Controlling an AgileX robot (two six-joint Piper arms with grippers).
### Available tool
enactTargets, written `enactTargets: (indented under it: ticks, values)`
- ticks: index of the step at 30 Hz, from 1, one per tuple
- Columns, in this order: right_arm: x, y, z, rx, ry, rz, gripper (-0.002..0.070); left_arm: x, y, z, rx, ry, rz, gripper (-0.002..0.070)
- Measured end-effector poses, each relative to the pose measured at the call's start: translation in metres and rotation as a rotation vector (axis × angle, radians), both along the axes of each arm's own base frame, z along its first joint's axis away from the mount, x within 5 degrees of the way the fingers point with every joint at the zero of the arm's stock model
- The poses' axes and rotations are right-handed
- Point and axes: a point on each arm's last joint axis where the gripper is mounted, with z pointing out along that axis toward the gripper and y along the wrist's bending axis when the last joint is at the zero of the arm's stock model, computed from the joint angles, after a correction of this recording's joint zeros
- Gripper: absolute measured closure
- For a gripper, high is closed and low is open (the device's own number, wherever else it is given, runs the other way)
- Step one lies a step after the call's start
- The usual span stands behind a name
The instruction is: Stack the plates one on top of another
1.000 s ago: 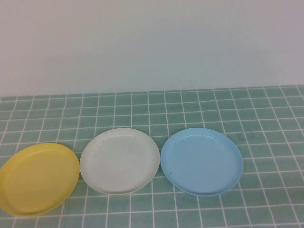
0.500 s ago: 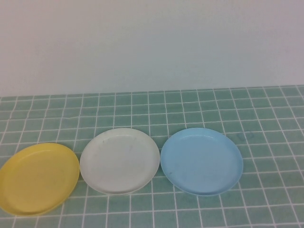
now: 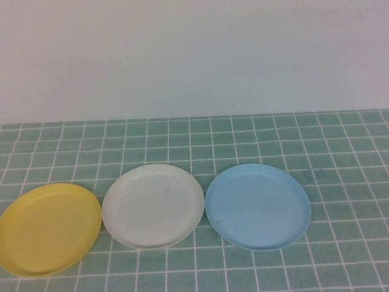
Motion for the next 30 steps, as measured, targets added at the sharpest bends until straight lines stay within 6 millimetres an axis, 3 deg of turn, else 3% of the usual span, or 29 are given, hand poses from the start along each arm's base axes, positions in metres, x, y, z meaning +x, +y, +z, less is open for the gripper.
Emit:
enactTargets:
  ticks: [5,8,11,15,20,30]
  values:
    - [0.003,0.0,-0.002,0.0,0.031,-0.001,0.0678,0.01,0.007,0.0,-0.025,0.287,0.072,0.068]
    - [0.003,0.0,-0.002,0.0,0.033,-0.002,0.0678,0.023,0.01,0.009,0.058,0.466,0.084,0.068]
    - [0.003,0.0,-0.002,-0.002,0.033,-0.002,0.0678,0.045,0.012,0.019,0.095,0.644,0.083,0.068]
    - [0.004,0.0,-0.002,0.0,0.033,-0.001,0.0678,0.082,0.014,0.023,0.186,0.704,0.067,0.068]
    - [0.004,0.0,-0.004,0.001,0.063,-0.004,0.0678,0.122,0.012,0.008,0.152,0.779,0.019,0.068]
    - [0.003,0.0,-0.012,0.037,0.152,0.001,0.0678,0.183,0.007,-0.044,0.097,1.022,-0.069,0.068]
